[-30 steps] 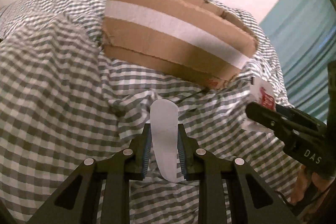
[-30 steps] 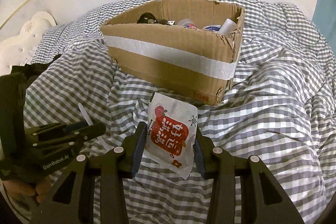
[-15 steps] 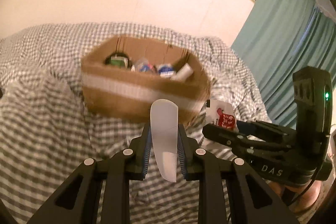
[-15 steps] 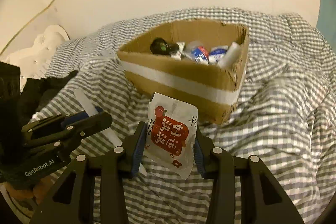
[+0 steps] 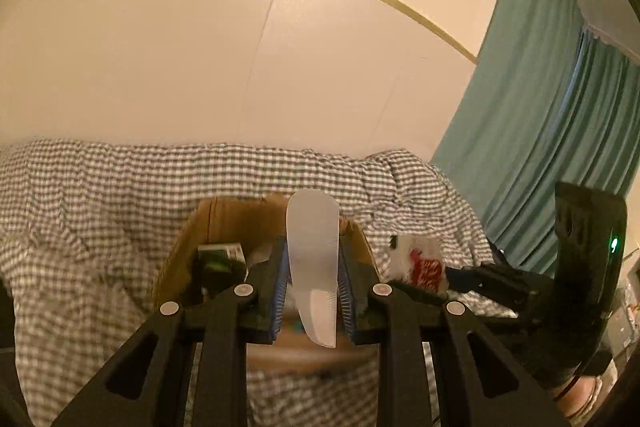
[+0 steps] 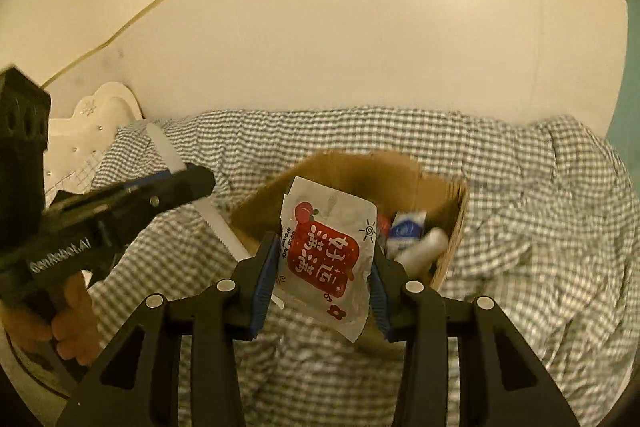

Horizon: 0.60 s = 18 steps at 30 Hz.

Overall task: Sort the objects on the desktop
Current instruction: 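Carry the sachet with the right gripper while the left carries the strip, release into box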

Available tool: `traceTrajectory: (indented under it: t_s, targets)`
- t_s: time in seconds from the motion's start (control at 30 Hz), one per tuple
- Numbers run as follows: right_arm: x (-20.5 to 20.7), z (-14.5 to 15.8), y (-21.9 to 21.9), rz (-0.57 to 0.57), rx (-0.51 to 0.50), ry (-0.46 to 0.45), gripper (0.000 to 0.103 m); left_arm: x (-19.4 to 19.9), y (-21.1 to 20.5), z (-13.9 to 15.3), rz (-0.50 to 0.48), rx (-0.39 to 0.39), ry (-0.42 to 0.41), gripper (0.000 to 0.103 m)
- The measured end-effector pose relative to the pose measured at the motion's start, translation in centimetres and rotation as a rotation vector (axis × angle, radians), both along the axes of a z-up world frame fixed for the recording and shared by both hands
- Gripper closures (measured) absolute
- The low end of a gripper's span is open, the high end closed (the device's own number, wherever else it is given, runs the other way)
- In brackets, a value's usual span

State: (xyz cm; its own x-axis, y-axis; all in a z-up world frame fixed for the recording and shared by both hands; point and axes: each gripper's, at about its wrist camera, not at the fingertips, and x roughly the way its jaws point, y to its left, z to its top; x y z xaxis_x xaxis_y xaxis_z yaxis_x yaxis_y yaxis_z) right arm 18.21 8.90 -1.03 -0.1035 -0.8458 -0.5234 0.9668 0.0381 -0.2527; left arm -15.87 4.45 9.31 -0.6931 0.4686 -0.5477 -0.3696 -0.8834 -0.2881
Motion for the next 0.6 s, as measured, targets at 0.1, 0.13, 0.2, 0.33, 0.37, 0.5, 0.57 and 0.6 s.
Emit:
traceTrajectory:
  t_s: [0.1,0.13,0.2,0.33,0.37,0.5,0.57,0.6]
  targets:
    - [-1.2,-0.4,-3.5,-0.023,0.035,0.014,0.062,-3.2,1.1,-1.7,-0.002,-0.033,-0.029,0.08]
    - [-1.9,-0.9,-4.7,-0.03,0.055,0.008,0.062,-4.1,1.3,-2.6,-0.005,-0.042,-0.042,0.08]
    - [-3.2,-2.0,-6.7,-0.042,0.089,-0.003,0.061,-6.3,1.7,-4.9,-0.016,-0.055,-0.075,0.08]
    - [-5.4,-3.5,-10.4,-0.072,0.142,0.042,0.06,-9.7,1.9,-8.1,-0.033,0.006,-0.16,0.08]
    - [-5.9,-3.5,-11.2,-0.08,0.142,0.045,0.059,-10.2,2.0,-8.6,-0.027,0.007,-0.157,0.08]
    - [-7.0,-2.6,-12.4,-0.069,0.116,0.015,0.054,-11.1,2.3,-9.2,-0.009,-0.029,-0.127,0.078]
    - [-7.2,-2.2,-12.4,-0.062,0.105,0.008,0.048,-11.2,2.1,-9.1,0.007,-0.052,-0.11,0.065]
    - [-7.3,-2.0,-12.4,-0.067,0.097,0.011,0.044,-11.1,2.0,-8.8,0.016,-0.053,-0.101,0.048]
